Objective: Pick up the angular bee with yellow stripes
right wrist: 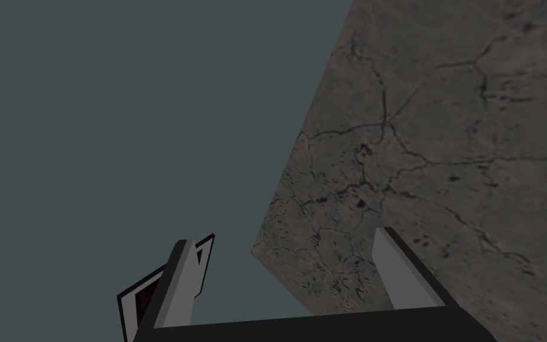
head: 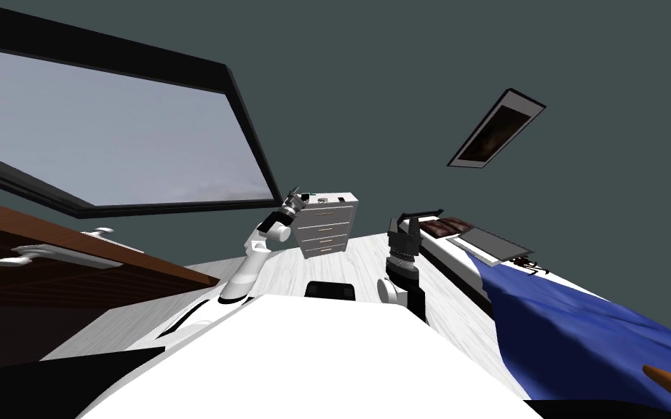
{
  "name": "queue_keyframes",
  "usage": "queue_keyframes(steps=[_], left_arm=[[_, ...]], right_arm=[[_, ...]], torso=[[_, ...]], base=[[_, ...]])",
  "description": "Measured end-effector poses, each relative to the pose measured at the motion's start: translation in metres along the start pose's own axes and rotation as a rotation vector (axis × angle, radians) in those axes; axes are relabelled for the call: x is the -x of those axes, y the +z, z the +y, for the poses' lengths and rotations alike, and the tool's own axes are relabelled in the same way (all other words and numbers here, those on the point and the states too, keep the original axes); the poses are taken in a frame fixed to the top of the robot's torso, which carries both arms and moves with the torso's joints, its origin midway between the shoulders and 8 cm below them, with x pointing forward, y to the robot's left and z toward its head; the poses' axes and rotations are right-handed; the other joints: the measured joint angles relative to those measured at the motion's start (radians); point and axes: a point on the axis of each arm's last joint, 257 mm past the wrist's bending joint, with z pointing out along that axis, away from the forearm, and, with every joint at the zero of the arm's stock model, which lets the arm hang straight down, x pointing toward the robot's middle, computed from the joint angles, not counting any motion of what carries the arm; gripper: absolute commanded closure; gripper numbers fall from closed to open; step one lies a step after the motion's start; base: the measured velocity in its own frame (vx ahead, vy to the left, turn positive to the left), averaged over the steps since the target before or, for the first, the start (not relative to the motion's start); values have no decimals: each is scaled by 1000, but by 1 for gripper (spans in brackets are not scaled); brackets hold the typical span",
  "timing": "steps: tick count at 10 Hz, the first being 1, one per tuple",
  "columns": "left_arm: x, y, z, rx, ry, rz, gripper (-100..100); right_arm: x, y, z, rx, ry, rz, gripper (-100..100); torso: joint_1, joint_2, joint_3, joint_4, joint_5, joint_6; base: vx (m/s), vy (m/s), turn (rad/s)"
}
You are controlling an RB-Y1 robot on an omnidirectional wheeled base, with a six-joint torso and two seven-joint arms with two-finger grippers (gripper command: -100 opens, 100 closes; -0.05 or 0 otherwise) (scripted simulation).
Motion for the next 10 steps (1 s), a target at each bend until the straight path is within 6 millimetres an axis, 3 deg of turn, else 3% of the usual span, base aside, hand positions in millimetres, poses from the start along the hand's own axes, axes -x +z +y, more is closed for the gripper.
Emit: queue_keyframes(steps=[10], left_arm=[[-10, 20, -3, 136, -153, -30, -100]], right_arm=[[0, 0, 0, 0, 0, 0, 0]], torso=[[0, -1, 0, 0, 0, 0]], base=[[22, 29, 30]])
